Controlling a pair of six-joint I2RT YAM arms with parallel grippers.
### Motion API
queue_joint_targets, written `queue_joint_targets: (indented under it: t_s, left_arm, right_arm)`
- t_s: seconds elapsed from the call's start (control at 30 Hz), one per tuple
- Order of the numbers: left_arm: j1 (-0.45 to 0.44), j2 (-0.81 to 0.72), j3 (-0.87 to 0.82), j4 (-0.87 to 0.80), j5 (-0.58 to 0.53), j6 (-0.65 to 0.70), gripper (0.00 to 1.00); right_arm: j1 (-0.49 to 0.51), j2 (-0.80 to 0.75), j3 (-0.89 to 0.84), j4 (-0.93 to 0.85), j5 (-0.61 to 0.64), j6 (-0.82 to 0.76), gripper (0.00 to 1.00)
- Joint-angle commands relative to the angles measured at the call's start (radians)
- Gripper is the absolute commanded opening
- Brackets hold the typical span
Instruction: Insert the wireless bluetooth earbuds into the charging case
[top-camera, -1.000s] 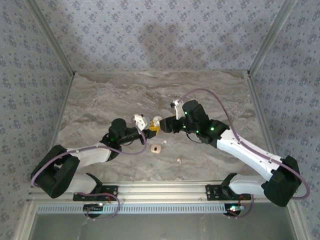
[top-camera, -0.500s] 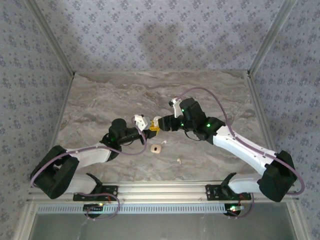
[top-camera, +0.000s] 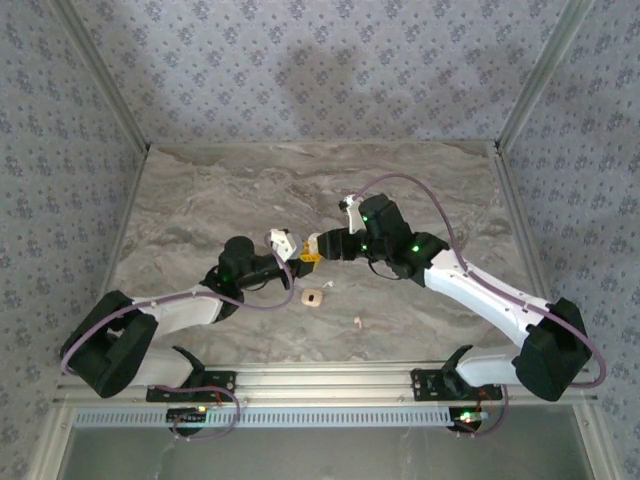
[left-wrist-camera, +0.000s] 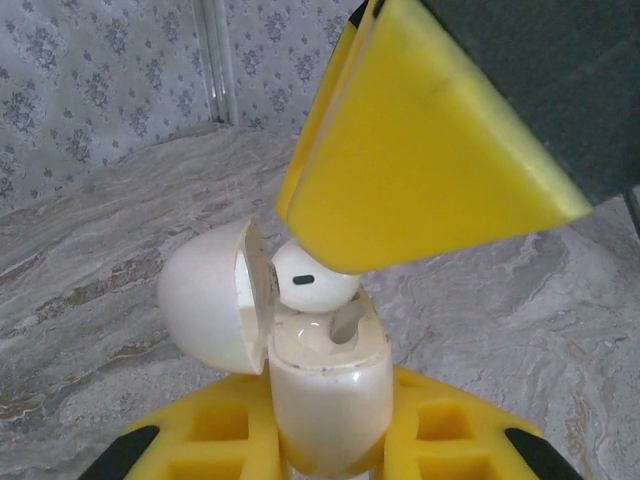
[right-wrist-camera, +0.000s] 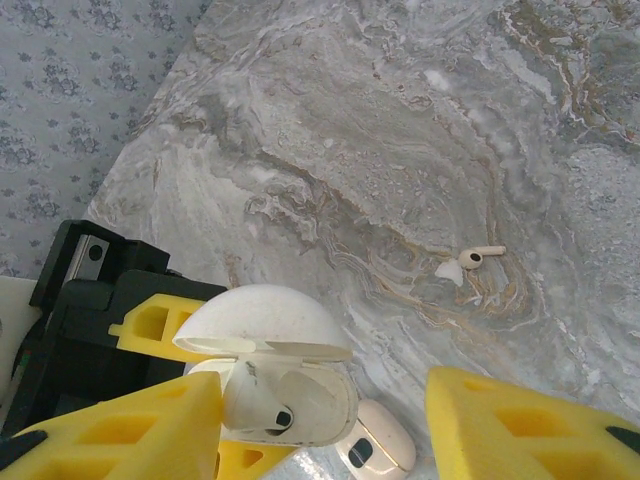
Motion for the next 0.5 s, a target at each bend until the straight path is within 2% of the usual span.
queue_joint_targets:
  t_s: [0.0,0.27,0.47]
  left_arm:
    - [-0.007,-0.024,0.030,0.027,0.018,0.011,0.10]
    - [-0.008,-0.029,0.032,0.026,0.018,0.013,0.10]
    - [-0.008,-0.036,0.030,0.020,0.009,0.020,0.10]
  right_arm:
    - [-0.017,0.013,0.024,-0.031,0.021,0.023,0.55]
    - [-0.015,0.022,0.037,-0.044,0.025,0.051,0.53]
    - [0.008,0.025,0.058,-0.112,0.106,0.100,0.51]
